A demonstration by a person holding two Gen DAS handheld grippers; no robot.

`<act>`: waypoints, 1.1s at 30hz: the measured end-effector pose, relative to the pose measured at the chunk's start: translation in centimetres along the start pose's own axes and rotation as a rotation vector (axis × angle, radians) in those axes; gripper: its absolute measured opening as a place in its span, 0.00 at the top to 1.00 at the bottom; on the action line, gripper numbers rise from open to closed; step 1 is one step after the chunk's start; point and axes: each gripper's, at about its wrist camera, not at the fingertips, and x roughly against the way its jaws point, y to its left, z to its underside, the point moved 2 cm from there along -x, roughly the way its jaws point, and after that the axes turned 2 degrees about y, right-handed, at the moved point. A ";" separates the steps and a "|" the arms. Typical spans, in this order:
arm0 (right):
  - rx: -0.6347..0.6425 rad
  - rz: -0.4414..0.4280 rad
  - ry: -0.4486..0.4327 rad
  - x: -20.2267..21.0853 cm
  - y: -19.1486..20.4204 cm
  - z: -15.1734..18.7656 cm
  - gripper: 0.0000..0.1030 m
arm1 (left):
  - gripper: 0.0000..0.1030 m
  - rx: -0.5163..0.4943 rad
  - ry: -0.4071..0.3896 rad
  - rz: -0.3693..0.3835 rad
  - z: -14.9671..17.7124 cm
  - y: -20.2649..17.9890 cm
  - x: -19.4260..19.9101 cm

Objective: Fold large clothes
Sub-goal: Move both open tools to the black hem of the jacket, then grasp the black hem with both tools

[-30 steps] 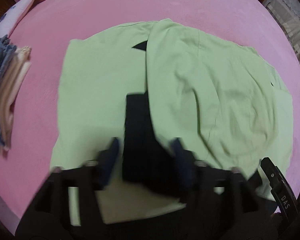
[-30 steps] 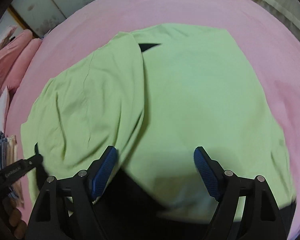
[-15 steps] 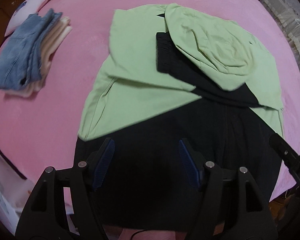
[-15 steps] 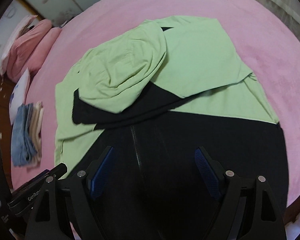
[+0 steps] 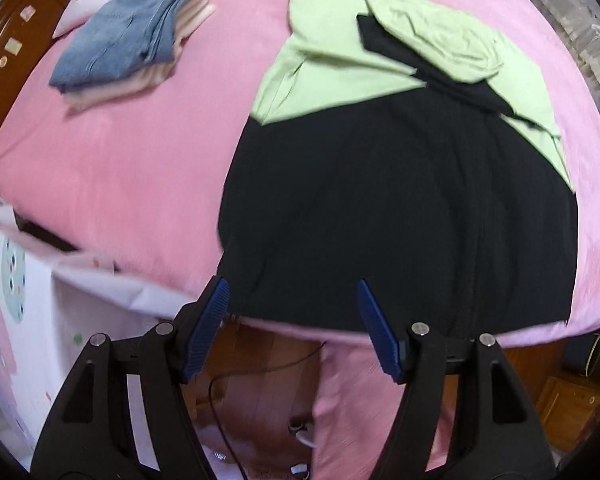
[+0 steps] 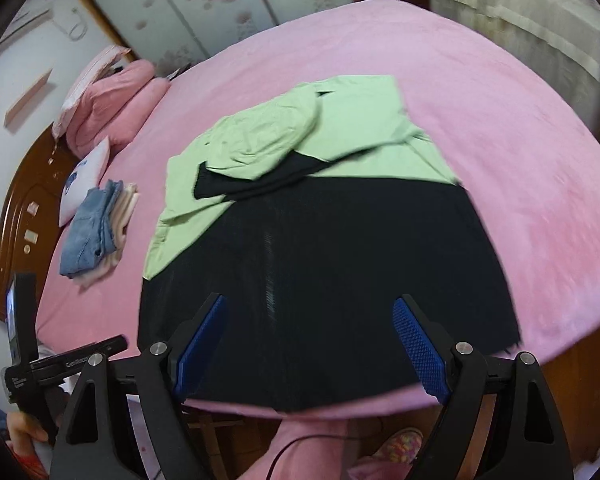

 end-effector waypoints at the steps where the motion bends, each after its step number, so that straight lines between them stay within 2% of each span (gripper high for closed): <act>1: 0.004 -0.001 -0.002 0.3 -0.6 0.7 0.17 | 0.38 0.006 0.010 0.002 1.1 0.7 0.0; 3: 0.037 -0.019 -0.002 0.7 -2.3 2.3 0.17 | 0.37 0.027 0.022 0.004 2.4 1.8 -0.2; 6: 0.060 -0.003 0.030 0.8 -5.8 4.3 0.17 | 0.37 0.122 0.087 0.091 4.2 4.0 -1.1; 8: 0.015 -0.022 0.049 0.3 -8.0 5.1 0.17 | 0.37 0.195 0.138 0.119 5.0 5.6 -2.1; 10: -0.066 -0.036 0.058 -0.1 -11.6 5.9 0.17 | 0.37 0.239 0.146 0.114 5.7 6.9 -2.9; 13: -0.151 -0.006 0.060 -1.1 -15.8 7.1 0.17 | 0.37 0.249 0.145 0.088 6.5 8.1 -4.0; 15: -0.214 0.034 0.084 -2.0 -18.5 7.7 0.17 | 0.37 0.245 0.136 0.100 6.7 8.5 -4.8; 18: -0.294 0.017 0.112 -3.1 -21.9 8.7 0.17 | 0.37 0.207 0.118 0.115 6.7 8.5 -6.0; 22: -0.272 -0.012 0.133 -4.0 -23.7 9.3 0.17 | 0.37 0.139 0.078 0.158 5.9 7.5 -7.6; 26: -0.274 -0.072 0.185 -5.6 -24.5 9.9 0.17 | 0.37 0.138 0.028 0.175 5.5 7.7 -10.2; 30: -0.294 -0.079 0.229 -7.2 -25.4 10.9 0.17 | 0.37 0.237 0.008 0.226 5.5 9.9 -12.4; 33: -0.292 -0.073 0.235 -7.3 -26.1 11.0 0.17 | 0.37 0.303 0.018 0.308 5.2 11.9 -13.7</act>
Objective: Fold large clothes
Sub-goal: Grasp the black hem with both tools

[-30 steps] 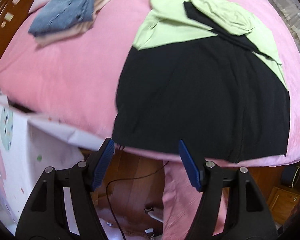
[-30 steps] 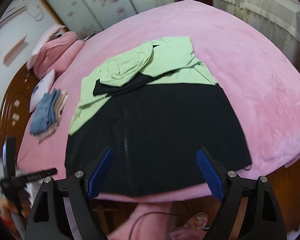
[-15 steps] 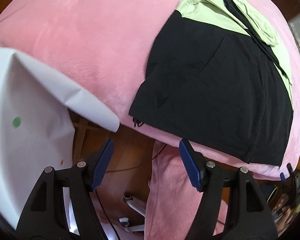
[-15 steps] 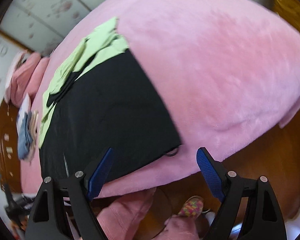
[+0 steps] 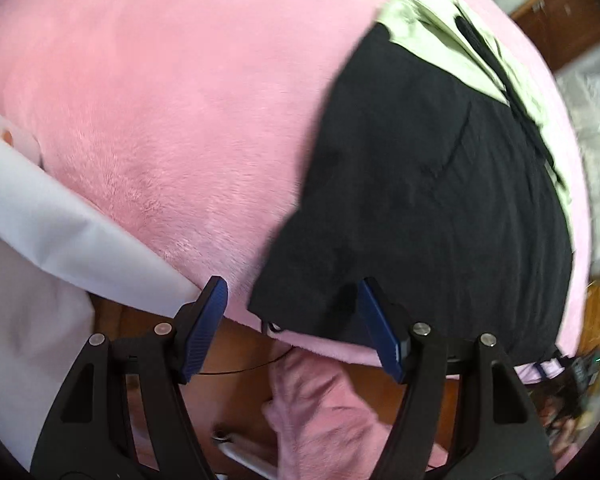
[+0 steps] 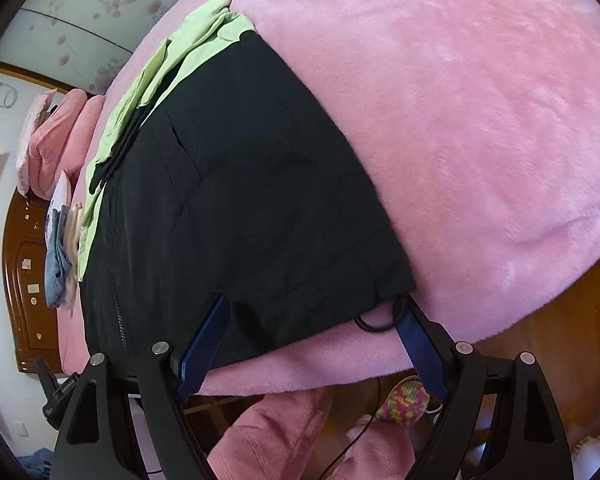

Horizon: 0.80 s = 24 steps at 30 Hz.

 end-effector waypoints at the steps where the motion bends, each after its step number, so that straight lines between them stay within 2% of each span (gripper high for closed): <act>1: -0.004 -0.009 -0.001 0.1 -0.3 -0.2 0.17 | 0.37 0.013 0.011 0.015 -0.2 0.6 -0.3; 4: -0.049 -0.029 0.012 0.3 -1.4 -1.1 0.17 | 0.37 0.058 0.039 0.081 -1.2 2.0 -1.6; 7: -0.088 -0.031 0.042 0.0 -2.4 -1.9 0.18 | 0.36 0.080 0.053 0.116 -2.1 2.4 -2.8; 10: -0.080 -0.010 0.069 0.6 -2.5 -2.3 0.30 | 0.36 0.093 0.052 0.127 -2.4 2.0 -3.0; 13: -0.078 -0.015 0.082 1.5 -2.9 -2.4 0.48 | 0.38 0.101 0.039 0.159 -2.3 1.6 -3.3; 14: -0.091 -0.024 0.082 1.9 -3.4 -2.3 0.55 | 0.40 0.100 0.042 0.165 -2.2 1.0 -3.4; 15: -0.105 -0.035 0.082 2.2 -3.6 -2.3 0.63 | 0.48 0.101 0.046 0.177 -2.2 0.7 -3.5; 16: -0.124 -0.057 0.081 2.6 -3.9 -2.1 0.66 | 0.56 0.109 0.055 0.193 -2.1 0.3 -3.6; 18: -0.156 -0.107 0.083 3.2 -4.4 -2.0 0.75 | 0.59 0.130 0.075 0.218 -2.0 -0.4 -3.6; 21: -0.192 -0.194 0.118 3.7 -3.8 -1.8 0.80 | 0.63 0.133 0.080 0.245 -1.7 -2.1 -3.3; 24: -0.203 -0.245 0.120 4.5 -2.0 -1.9 0.84 | 0.82 0.156 0.048 0.271 -1.8 -3.5 -2.3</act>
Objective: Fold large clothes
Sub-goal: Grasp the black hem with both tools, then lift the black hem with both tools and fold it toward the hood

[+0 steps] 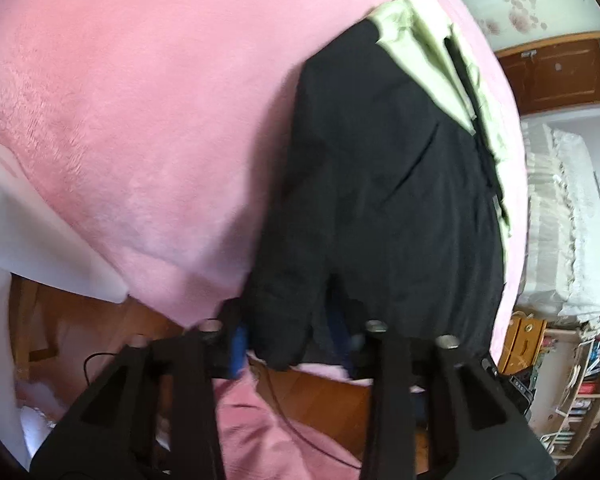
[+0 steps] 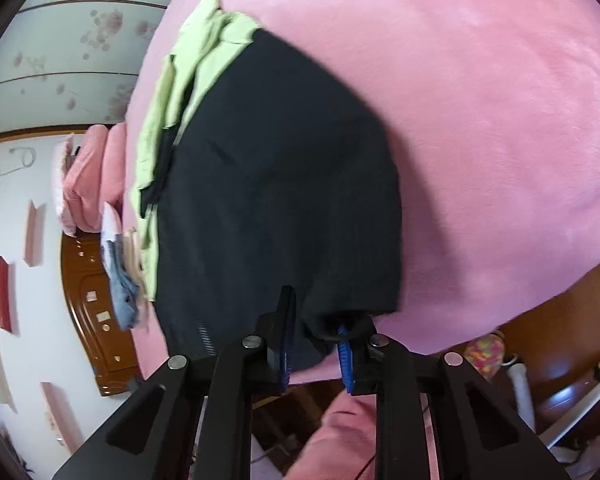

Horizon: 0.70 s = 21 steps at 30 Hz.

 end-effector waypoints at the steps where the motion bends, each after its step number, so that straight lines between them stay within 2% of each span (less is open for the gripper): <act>1: 0.000 -0.024 -0.005 0.0 0.8 0.0 0.85 | 0.83 0.015 -0.010 0.032 -0.2 -0.6 0.2; 4: -0.017 -0.125 -0.021 0.5 3.2 -0.1 0.87 | 0.85 0.047 -0.055 0.125 -1.1 -3.6 0.7; 8: -0.065 -0.286 -0.043 1.3 5.7 -0.7 0.91 | 0.87 0.080 -0.123 0.174 -2.5 -7.9 1.3; 13: -0.125 -0.450 -0.085 2.6 8.8 -2.2 0.92 | 0.88 0.104 -0.198 0.322 -5.0 -13.4 3.3; 14: -0.129 -0.472 -0.098 2.1 10.5 -2.7 0.92 | 0.88 0.099 -0.216 0.341 -5.6 -14.3 3.8; 18: -0.149 -0.594 -0.153 3.6 12.5 -5.1 0.94 | 0.89 0.052 -0.286 0.444 -9.6 -17.9 6.4; 19: -0.153 -0.632 -0.147 3.9 13.1 -6.0 0.94 | 0.89 0.025 -0.306 0.453 -11.0 -19.0 7.0; 21: -0.125 -0.642 -0.159 4.8 14.8 -8.0 0.94 | 0.89 -0.033 -0.316 0.454 -13.8 -20.9 8.0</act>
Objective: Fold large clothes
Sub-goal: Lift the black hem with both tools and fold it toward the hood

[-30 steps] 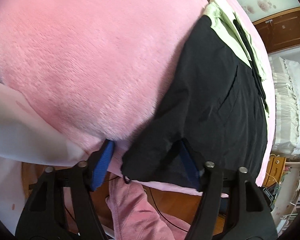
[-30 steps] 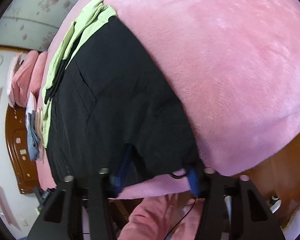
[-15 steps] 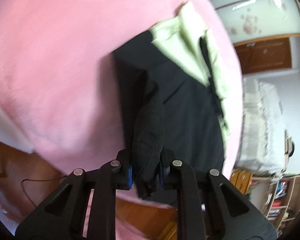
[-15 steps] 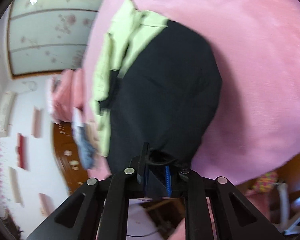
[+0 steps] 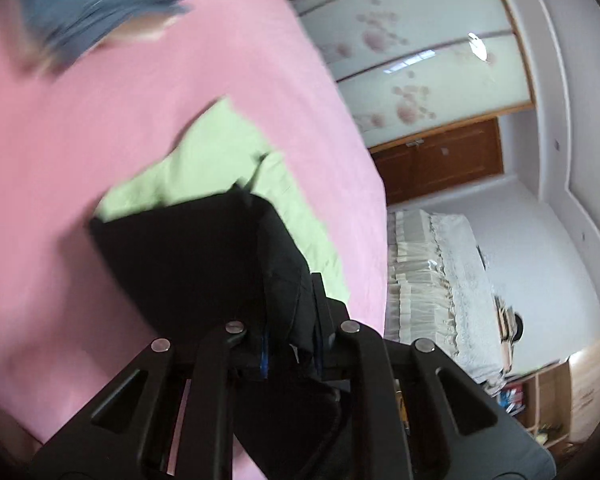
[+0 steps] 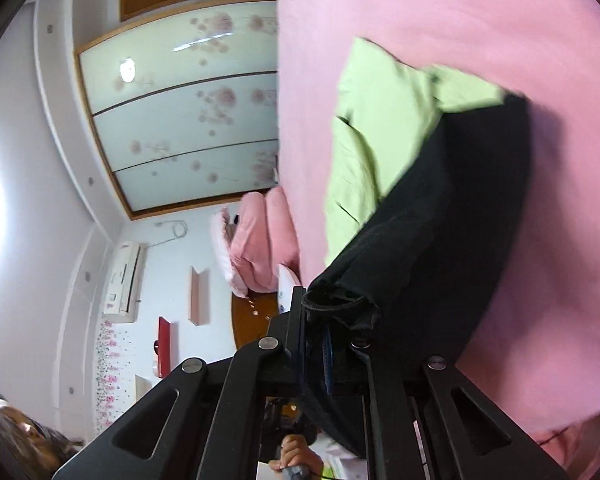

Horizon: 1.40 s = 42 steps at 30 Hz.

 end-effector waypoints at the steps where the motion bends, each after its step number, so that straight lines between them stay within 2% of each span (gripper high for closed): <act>1: 0.027 0.003 0.005 -0.3 1.0 -0.8 0.94 | 0.89 -0.033 0.003 0.006 -1.5 -1.4 -0.8; 4: 0.104 -0.003 0.017 -1.9 4.5 -3.6 0.94 | 0.89 -0.121 0.002 0.029 -5.8 -5.3 -2.5; 7: 0.157 -0.042 0.012 -4.5 8.7 -6.7 0.94 | 0.89 -0.173 -0.008 0.050 -9.0 -8.4 -3.7; 10: 0.221 -0.041 -0.003 -6.9 12.6 -9.8 0.94 | 0.89 -0.224 -0.029 0.057 -13.1 -11.8 -4.6; 12: 0.246 -0.036 -0.014 -8.1 14.8 -11.7 0.94 | 0.89 -0.239 -0.038 0.055 -15.2 -13.4 -5.5; 15: 0.272 -0.024 -0.034 -10.0 17.7 -14.8 0.94 | 0.89 -0.205 -0.015 0.074 -18.5 -15.3 -7.4; 18: 0.275 0.015 -0.033 -11.6 19.5 -17.9 0.94 | 0.89 -0.222 0.029 -0.001 -21.9 -16.3 -10.4; 21: 0.297 0.126 -0.036 -13.2 20.2 -20.9 0.94 | 0.89 -0.226 0.051 -0.093 -24.8 -15.4 -13.1; 25: 0.246 0.183 -0.083 -16.0 19.0 -24.9 0.95 | 0.89 -0.155 0.068 -0.149 -27.9 -11.6 -17.0; 28: 0.219 0.267 -0.128 -16.8 16.4 -27.1 0.95 | 0.89 -0.126 0.131 -0.227 -29.2 -8.6 -20.6; 30: 0.211 0.334 -0.123 -17.1 14.4 -28.0 0.95 | 0.89 -0.154 0.151 -0.284 -29.3 -7.2 -22.3; 32: 0.225 0.401 -0.115 -19.0 13.0 -28.7 0.94 | 0.89 -0.169 0.179 -0.305 -29.2 -5.6 -23.8; 36: 0.222 0.468 -0.114 -21.9 10.4 -30.4 0.94 | 0.89 -0.133 0.249 -0.346 -30.0 -1.9 -26.9; 39: 0.161 0.542 -0.116 -23.1 7.4 -31.0 0.94 | 0.88 -0.141 0.291 -0.403 -29.8 -0.1 -29.6; 40: 0.140 0.563 -0.120 -23.6 6.6 -31.3 0.92 | 0.84 -0.138 0.303 -0.424 -29.7 0.5 -30.3; 41: 0.118 0.578 -0.123 -24.0 5.9 -31.6 0.85 | 0.81 -0.136 0.321 -0.444 -29.1 1.3 -30.9; 42: 0.099 0.600 -0.134 -24.2 5.3 -32.1 0.72 | 0.70 -0.132 0.341 -0.460 -28.8 2.3 -31.3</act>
